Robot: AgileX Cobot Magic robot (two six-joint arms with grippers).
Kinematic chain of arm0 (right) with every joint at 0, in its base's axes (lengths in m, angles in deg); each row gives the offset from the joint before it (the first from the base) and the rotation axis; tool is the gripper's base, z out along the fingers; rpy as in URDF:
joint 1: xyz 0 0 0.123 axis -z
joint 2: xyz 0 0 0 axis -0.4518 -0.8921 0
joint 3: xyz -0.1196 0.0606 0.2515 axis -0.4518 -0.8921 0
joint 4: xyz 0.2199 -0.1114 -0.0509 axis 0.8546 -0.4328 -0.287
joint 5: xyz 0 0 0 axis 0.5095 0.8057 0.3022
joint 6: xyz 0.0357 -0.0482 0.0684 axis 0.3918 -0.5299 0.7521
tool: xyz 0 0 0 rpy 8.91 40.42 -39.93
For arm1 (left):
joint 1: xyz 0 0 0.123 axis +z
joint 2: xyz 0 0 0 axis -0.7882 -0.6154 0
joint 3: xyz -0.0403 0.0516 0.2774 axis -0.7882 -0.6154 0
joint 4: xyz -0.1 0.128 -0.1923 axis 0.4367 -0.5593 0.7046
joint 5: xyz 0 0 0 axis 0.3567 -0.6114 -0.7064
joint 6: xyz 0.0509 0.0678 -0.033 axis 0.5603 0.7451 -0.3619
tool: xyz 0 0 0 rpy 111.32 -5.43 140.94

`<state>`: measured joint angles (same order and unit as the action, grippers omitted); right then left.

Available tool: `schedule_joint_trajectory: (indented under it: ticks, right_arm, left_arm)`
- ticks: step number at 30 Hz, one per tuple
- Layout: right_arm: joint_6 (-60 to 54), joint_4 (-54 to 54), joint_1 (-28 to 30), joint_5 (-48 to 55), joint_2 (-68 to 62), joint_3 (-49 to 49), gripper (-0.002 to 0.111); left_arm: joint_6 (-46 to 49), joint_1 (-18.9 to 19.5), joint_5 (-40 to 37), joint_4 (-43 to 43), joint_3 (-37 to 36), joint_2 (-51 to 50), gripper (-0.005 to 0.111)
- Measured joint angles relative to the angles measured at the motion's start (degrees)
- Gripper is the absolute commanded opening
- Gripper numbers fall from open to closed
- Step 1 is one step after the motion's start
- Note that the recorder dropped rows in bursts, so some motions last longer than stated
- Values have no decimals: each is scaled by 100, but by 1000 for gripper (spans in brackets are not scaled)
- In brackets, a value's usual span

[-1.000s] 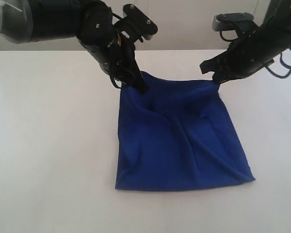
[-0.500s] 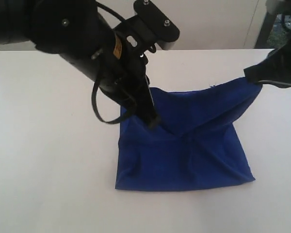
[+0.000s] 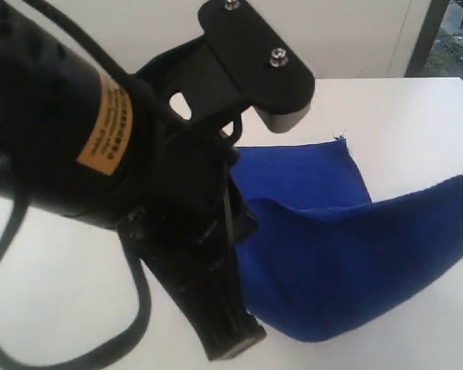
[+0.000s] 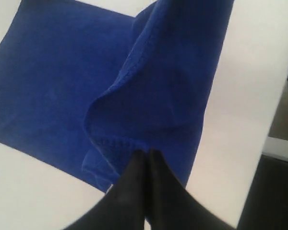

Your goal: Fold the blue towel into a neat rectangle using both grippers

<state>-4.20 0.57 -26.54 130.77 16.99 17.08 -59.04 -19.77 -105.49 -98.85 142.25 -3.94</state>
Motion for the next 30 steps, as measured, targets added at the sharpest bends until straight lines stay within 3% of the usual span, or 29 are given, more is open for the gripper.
schedule_joint_trajectory:
  ticks: [10, 25, 30]
  right_arm:
    - [207, -10, 0, 720, 758, 0, 0]
    - [477, -10, 0, 899, 836, 0, 0]
    - [477, -189, 0, 409, 836, 0, 0]
  left_arm:
    - [-352, -490, -209, 163, 0, 203, 0]
    - [-454, -522, -114, 437, 0, 437, 0]
    - [-500, -526, -64, 437, 0, 495, 0]
